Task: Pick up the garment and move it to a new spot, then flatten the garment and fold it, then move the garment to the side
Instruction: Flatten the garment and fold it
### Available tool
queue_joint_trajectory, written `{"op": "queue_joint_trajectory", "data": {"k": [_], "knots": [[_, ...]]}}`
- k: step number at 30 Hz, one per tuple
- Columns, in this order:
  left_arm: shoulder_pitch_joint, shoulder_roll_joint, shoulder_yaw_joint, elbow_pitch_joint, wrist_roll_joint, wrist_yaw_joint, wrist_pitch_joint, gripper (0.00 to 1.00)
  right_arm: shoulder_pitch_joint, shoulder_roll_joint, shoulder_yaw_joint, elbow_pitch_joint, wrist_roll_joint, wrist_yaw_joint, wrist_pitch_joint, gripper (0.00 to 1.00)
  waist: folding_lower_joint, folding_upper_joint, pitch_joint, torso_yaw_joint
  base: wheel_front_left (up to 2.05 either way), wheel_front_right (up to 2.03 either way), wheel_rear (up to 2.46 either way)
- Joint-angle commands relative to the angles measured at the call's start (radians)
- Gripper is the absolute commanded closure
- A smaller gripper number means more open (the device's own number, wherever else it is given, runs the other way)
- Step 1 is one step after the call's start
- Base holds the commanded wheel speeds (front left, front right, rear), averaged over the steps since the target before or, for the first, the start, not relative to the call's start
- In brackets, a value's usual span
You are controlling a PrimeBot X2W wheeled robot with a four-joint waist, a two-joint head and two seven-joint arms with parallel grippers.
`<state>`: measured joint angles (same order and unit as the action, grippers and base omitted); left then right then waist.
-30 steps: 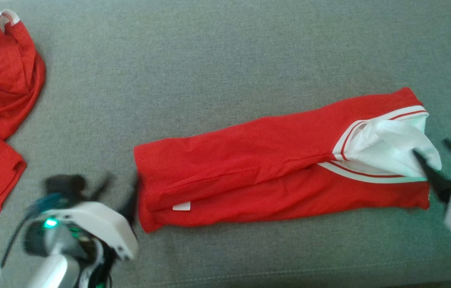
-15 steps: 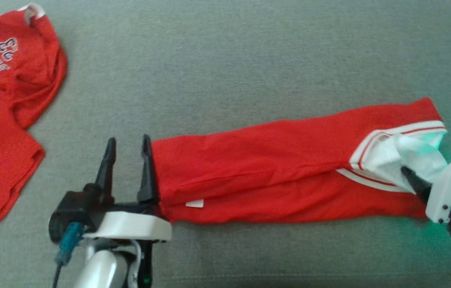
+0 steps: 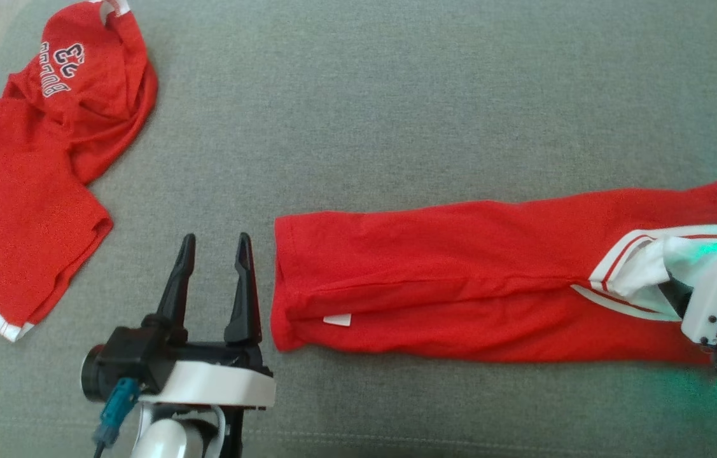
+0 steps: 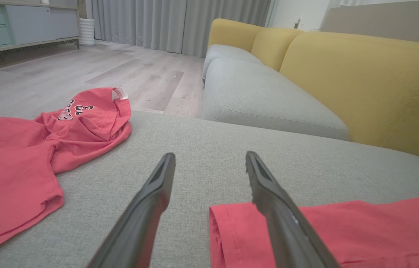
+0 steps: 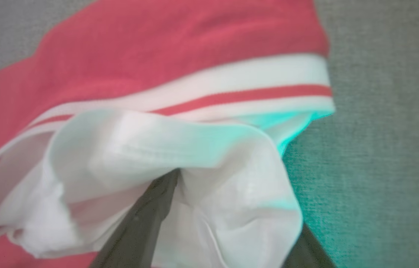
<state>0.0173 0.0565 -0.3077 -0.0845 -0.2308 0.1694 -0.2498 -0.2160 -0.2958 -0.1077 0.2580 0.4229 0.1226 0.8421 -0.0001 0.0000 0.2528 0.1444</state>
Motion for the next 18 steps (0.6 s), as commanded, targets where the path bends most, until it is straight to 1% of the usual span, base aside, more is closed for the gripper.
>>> {"op": "queue_joint_trajectory", "data": {"k": [1,5,9,12,18], "knots": [[-0.006,-0.005,0.031,-0.024,0.005,-0.007,-0.012,0.0,0.001,0.038,0.063,0.014,0.025,0.008,-0.005,1.0,0.0001,0.0,-0.005,0.004,0.0,0.0,0.0],[0.013,-0.006,0.023,-0.01,-0.003,-0.007,-0.012,0.0,-0.019,0.041,0.029,0.024,0.086,0.008,-0.04,1.0,0.0001,0.0,-0.027,-0.001,0.0,0.0,0.0],[0.038,-0.006,0.032,0.016,0.002,-0.009,-0.012,0.0,-0.036,0.019,-0.043,0.029,0.114,0.008,-0.064,1.0,0.0001,0.0,-0.063,-0.016,0.0,0.0,0.0],[0.055,-0.006,0.034,0.04,-0.008,-0.019,-0.012,0.0,-0.034,-0.026,-0.125,0.034,0.108,0.008,-0.073,1.0,0.0001,0.0,-0.098,-0.02,0.0,0.0,0.0],[0.092,-0.006,0.044,0.092,-0.021,-0.029,-0.012,0.0,0.004,-0.164,-0.307,0.013,0.062,0.008,-0.032,1.0,0.0001,0.0,-0.173,-0.021,0.0,0.0,0.0]]}}
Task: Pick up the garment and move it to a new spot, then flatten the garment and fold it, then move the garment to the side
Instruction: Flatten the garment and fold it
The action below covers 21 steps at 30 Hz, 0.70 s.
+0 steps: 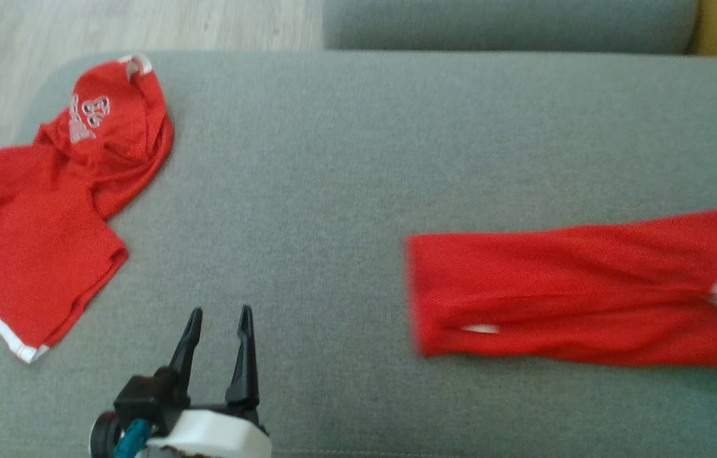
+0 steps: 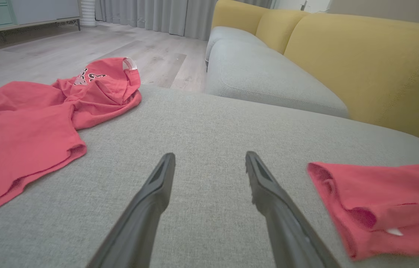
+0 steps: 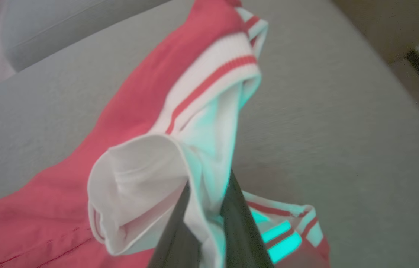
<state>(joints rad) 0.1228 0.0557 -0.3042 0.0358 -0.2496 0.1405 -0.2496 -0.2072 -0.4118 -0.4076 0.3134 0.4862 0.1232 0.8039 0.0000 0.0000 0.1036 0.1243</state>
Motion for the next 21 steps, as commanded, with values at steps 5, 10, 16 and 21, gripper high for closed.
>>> {"op": "queue_joint_trajectory", "data": {"k": [5,10,16,21], "knots": [[0.013,-0.005,0.048,-0.009,-0.026,0.007,-0.012,0.0,0.03,-0.111,-0.077,-0.13,0.01,0.008,0.071,1.0,0.0,0.0,-0.059,0.008,0.0,0.0,0.0],[0.022,-0.005,0.043,0.015,-0.042,0.011,-0.012,0.0,0.066,-0.048,0.04,-0.315,0.079,0.008,0.139,1.0,0.0,0.0,-0.066,0.003,0.0,0.0,0.0],[0.014,-0.005,0.033,0.033,-0.049,0.009,-0.012,0.0,0.073,0.12,0.238,-0.418,0.075,0.008,0.162,1.0,0.0,0.0,-0.057,-0.008,0.0,0.0,0.0],[-0.003,-0.005,0.011,0.039,-0.068,0.012,-0.012,0.0,0.073,0.276,0.391,-0.346,0.049,0.008,0.07,1.0,0.0,0.0,-0.049,-0.011,0.0,0.0,0.0]]}}
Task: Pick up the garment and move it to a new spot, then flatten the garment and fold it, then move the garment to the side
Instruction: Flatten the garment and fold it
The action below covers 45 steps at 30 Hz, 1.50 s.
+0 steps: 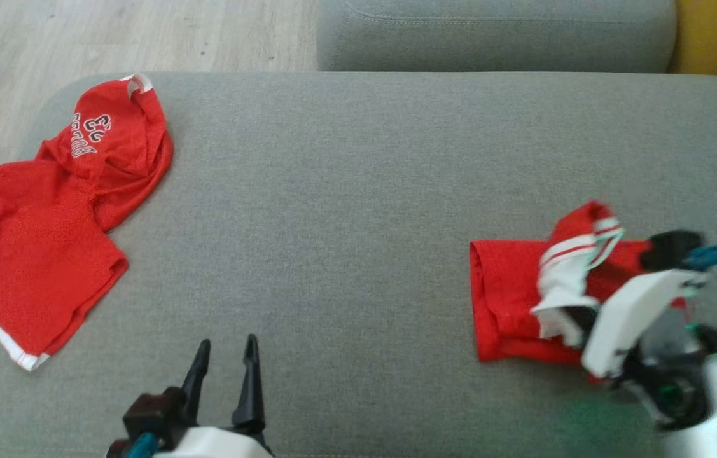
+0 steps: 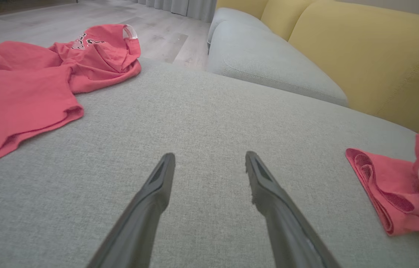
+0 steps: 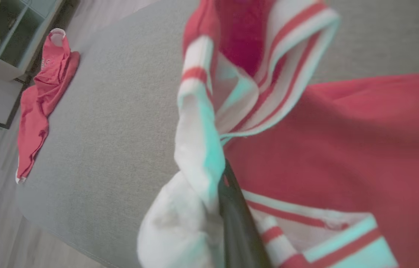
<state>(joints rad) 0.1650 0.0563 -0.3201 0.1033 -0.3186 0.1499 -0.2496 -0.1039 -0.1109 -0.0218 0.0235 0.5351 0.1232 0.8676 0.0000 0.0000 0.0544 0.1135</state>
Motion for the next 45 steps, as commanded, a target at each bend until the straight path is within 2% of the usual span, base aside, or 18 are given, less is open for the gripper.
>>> {"op": "queue_joint_trajectory", "data": {"k": [1,4,9,16,25,28,30,40,41,42,43,45], "knots": [[-0.05,-0.006,0.019,-0.025,-0.003,0.004,-0.012,0.0,-0.035,-0.003,0.022,-0.031,-0.005,0.008,-0.02,1.0,0.0,0.0,0.0,0.003,0.0,0.0,0.0],[-0.065,-0.006,-0.003,-0.027,-0.021,0.013,-0.012,0.0,-0.054,0.033,0.049,0.037,-0.018,0.008,-0.098,1.0,0.0,0.0,0.002,0.014,0.0,0.0,0.0],[-0.063,-0.006,-0.02,-0.025,-0.033,0.027,-0.012,0.0,-0.091,0.051,0.053,0.124,-0.045,0.008,-0.188,1.0,0.0,0.0,0.001,0.02,0.0,0.0,0.0],[-0.054,-0.006,-0.035,-0.023,-0.032,0.033,-0.012,0.0,-0.137,0.058,0.029,0.167,-0.103,0.008,-0.284,1.0,0.0,0.0,-0.003,0.014,0.0,0.0,0.0],[-0.052,-0.006,-0.038,-0.026,-0.034,0.032,-0.012,0.0,-0.138,0.06,0.041,0.071,-0.132,0.008,-0.344,1.0,0.0,0.0,-0.015,-0.01,0.0,0.0,0.0],[-0.056,-0.006,-0.042,-0.025,-0.035,0.031,-0.012,0.0,-0.129,0.06,0.061,0.047,-0.147,0.008,-0.333,1.0,0.0,0.0,-0.008,-0.018,0.0,0.0,0.0],[-0.061,-0.006,-0.045,-0.024,-0.036,0.03,-0.012,0.0,-0.126,0.061,0.069,0.064,-0.185,0.008,-0.328,1.0,0.0,0.0,-0.003,-0.018,0.0,0.0,0.0],[-0.084,-0.006,-0.066,-0.008,-0.053,0.034,-0.012,0.0,-0.159,0.061,0.127,0.238,-0.221,0.008,-0.369,1.0,0.0,0.0,0.02,0.002,0.0,0.0,0.0],[-0.085,-0.006,-0.067,-0.006,-0.054,0.034,-0.012,0.0,-0.166,0.061,0.143,0.252,-0.219,0.008,-0.377,0.78,0.0,0.0,0.02,0.005,0.0,0.0,0.0],[-0.086,-0.006,-0.068,-0.004,-0.054,0.035,-0.012,0.0,-0.172,0.061,0.164,0.261,-0.214,0.008,-0.385,0.31,0.0,0.0,0.02,0.009,0.0,0.0,0.0],[-0.086,-0.006,-0.068,-0.002,-0.055,0.036,-0.012,0.0,-0.177,0.061,0.184,0.268,-0.199,0.008,-0.393,0.0,0.0,0.0,0.018,0.011,0.0,0.0,0.0],[-0.084,-0.006,-0.068,0.002,-0.055,0.037,-0.012,0.0,-0.187,0.061,0.214,0.274,-0.153,0.008,-0.425,0.0,0.0,0.0,0.012,0.015,0.0,0.0,0.0]]}}
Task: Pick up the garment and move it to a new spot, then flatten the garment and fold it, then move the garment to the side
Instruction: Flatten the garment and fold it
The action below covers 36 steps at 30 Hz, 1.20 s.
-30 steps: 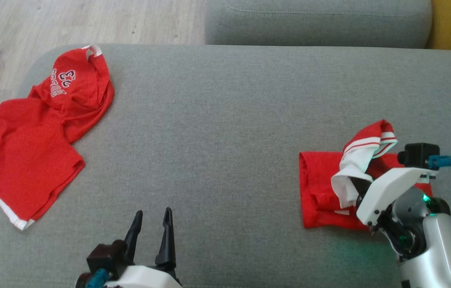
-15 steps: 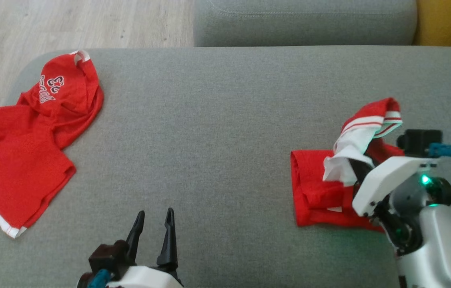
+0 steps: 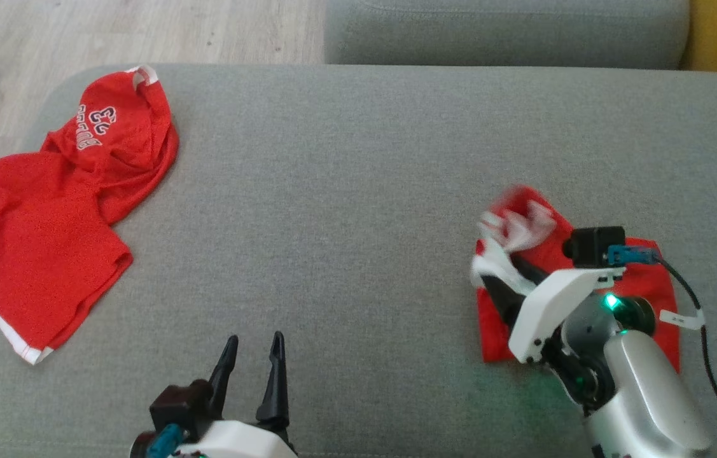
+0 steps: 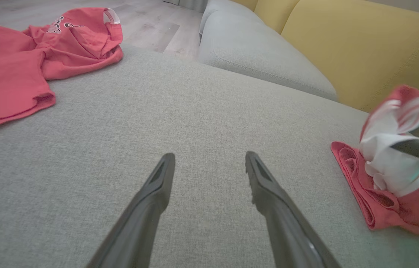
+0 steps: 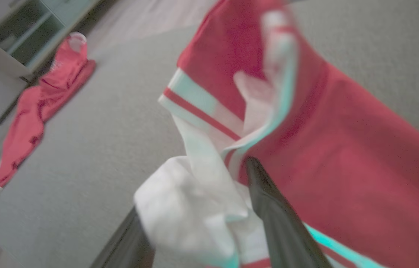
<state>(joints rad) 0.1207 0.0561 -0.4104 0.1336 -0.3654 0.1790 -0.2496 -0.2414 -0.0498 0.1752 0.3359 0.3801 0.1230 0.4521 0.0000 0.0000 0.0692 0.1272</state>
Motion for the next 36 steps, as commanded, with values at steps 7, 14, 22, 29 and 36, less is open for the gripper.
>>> {"op": "queue_joint_trajectory", "data": {"k": [7,14,22,29,36], "knots": [[-0.029,-0.006,0.029,-0.019,-0.003,0.004,-0.012,0.0,-0.054,-0.001,0.155,-0.036,0.201,0.008,-0.124,0.0,0.0,0.0,-0.026,0.0,0.0,0.0,0.0],[-0.011,-0.006,0.054,-0.021,0.001,0.005,-0.012,0.0,0.052,-0.001,0.261,-0.114,0.151,0.008,-0.152,0.0,0.0,0.0,-0.062,-0.011,0.0,0.0,0.0],[0.009,-0.006,0.094,-0.038,0.036,-0.01,-0.012,0.0,0.241,-0.08,0.151,-0.244,-0.132,0.008,-0.375,0.0,0.0,0.0,-0.097,-0.015,0.0,0.0,0.0],[0.003,-0.006,0.141,-0.041,0.136,-0.055,-0.012,0.0,0.354,-0.076,-0.063,-0.215,-0.332,0.008,-0.658,0.0,0.0,0.0,-0.112,-0.006,0.0,0.0,0.0],[0.032,0.004,0.198,-0.017,0.226,-0.108,-0.012,0.0,0.38,-0.027,-0.243,-0.213,-0.35,0.008,-0.713,0.0,0.0,0.0,-0.13,0.002,0.0,0.0,0.0]]}}
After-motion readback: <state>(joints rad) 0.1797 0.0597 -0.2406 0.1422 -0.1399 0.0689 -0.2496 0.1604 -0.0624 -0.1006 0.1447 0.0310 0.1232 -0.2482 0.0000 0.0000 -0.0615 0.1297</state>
